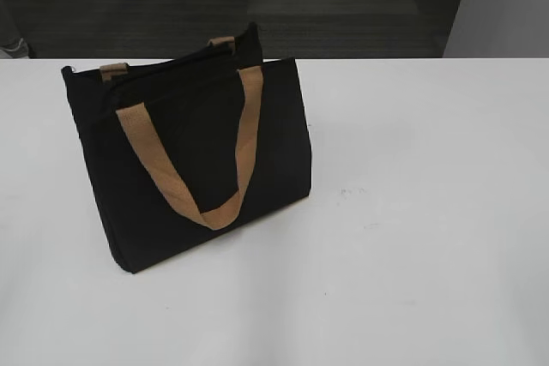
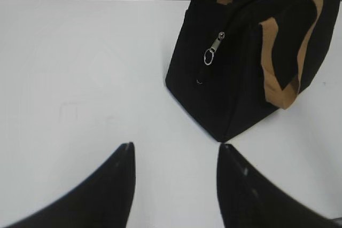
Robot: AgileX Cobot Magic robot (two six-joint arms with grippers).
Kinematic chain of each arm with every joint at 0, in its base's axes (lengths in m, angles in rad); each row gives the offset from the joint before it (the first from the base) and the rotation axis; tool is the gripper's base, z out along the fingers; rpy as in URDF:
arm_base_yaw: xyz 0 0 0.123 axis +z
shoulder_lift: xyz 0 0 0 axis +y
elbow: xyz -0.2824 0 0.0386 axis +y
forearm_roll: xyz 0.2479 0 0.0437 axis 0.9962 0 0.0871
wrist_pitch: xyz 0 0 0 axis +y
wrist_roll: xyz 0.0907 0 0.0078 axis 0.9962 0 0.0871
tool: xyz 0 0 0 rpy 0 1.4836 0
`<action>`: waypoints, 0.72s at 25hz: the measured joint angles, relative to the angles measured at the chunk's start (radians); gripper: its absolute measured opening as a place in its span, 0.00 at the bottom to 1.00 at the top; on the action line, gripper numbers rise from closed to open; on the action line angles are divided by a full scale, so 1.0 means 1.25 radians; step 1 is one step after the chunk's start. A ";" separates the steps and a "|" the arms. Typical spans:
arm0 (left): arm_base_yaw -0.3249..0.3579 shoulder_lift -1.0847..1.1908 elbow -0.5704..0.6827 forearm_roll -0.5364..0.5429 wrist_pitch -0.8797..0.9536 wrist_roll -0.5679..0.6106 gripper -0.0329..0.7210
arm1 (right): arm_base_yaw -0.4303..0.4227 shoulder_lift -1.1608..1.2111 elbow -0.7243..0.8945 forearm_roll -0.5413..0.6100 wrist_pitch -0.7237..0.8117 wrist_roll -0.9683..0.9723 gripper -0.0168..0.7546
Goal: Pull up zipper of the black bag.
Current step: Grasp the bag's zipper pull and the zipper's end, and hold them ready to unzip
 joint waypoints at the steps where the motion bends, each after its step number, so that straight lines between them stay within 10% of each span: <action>1: 0.000 0.029 -0.007 0.003 0.002 0.000 0.55 | 0.000 0.000 0.000 0.000 0.000 0.000 0.61; 10: 0.000 0.336 -0.014 0.022 -0.036 0.024 0.55 | 0.000 0.000 0.000 0.000 0.000 0.000 0.61; 18: 0.000 0.527 -0.014 -0.024 -0.256 0.229 0.55 | 0.000 0.000 0.000 0.000 0.001 0.000 0.61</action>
